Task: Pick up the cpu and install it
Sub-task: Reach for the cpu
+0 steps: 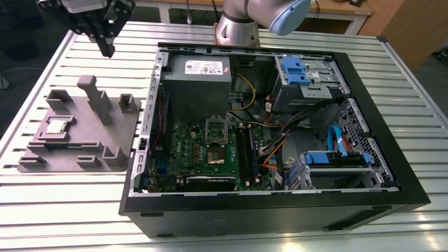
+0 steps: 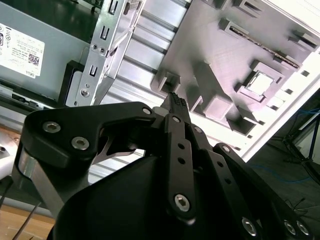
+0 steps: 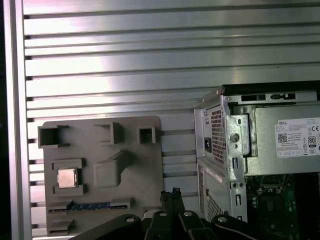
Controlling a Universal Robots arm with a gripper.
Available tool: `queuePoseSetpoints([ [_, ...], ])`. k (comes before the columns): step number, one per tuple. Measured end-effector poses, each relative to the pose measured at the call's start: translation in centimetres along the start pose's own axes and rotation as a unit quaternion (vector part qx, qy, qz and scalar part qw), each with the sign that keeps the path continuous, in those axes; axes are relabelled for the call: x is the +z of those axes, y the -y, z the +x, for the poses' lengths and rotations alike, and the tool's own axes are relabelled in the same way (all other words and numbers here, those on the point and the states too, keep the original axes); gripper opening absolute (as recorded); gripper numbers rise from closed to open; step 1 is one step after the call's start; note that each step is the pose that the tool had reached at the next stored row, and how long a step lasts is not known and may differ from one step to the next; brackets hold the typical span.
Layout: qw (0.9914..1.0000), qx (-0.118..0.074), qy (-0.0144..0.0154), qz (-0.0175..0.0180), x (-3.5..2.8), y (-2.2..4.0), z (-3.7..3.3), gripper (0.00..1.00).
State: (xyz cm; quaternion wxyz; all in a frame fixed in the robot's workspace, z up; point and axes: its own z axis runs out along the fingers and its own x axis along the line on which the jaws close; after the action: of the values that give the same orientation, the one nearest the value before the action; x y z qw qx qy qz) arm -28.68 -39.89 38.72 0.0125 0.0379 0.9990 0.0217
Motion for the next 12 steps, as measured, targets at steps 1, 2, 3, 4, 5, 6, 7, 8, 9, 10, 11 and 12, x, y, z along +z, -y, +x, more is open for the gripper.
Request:
queuePoseSetpoints([
  [1, 1.00000, 0.000, 0.0000, 0.0000, 0.00, 0.00, 0.03, 0.11],
  [2, 1.00000, 0.000, 0.0001, 0.0000, 0.00, 0.01, 0.07, 0.11],
  [3, 1.00000, 0.000, 0.0000, 0.0000, 0.00, 0.01, 0.09, 0.11],
  [4, 1.00000, 0.000, 0.0001, 0.0000, 0.00, 0.01, 0.12, 0.11],
  [5, 1.00000, 0.000, 0.0000, 0.0000, 0.00, 0.01, 0.15, 0.11],
  [6, 1.00000, 0.000, 0.0000, 0.0000, 0.00, 0.02, 0.18, 0.11],
  [7, 1.00000, 0.000, 0.0000, -0.0001, 0.00, 0.02, 0.21, 0.11],
  [8, 1.00000, 0.000, 0.0001, 0.0000, 0.00, 0.02, 0.24, 0.11],
  [9, 1.00000, 0.000, 0.0000, 0.0000, 0.00, 0.02, 0.27, 0.11],
  [10, 1.00000, 0.000, 0.0000, 0.0000, 0.00, 0.02, 0.30, 0.11],
  [11, 1.00000, 0.000, 0.0001, 0.0000, 0.00, 0.03, 0.34, 0.11],
  [12, 1.00000, 0.000, 0.0000, 0.0000, 0.00, 0.03, 0.37, 0.11],
])
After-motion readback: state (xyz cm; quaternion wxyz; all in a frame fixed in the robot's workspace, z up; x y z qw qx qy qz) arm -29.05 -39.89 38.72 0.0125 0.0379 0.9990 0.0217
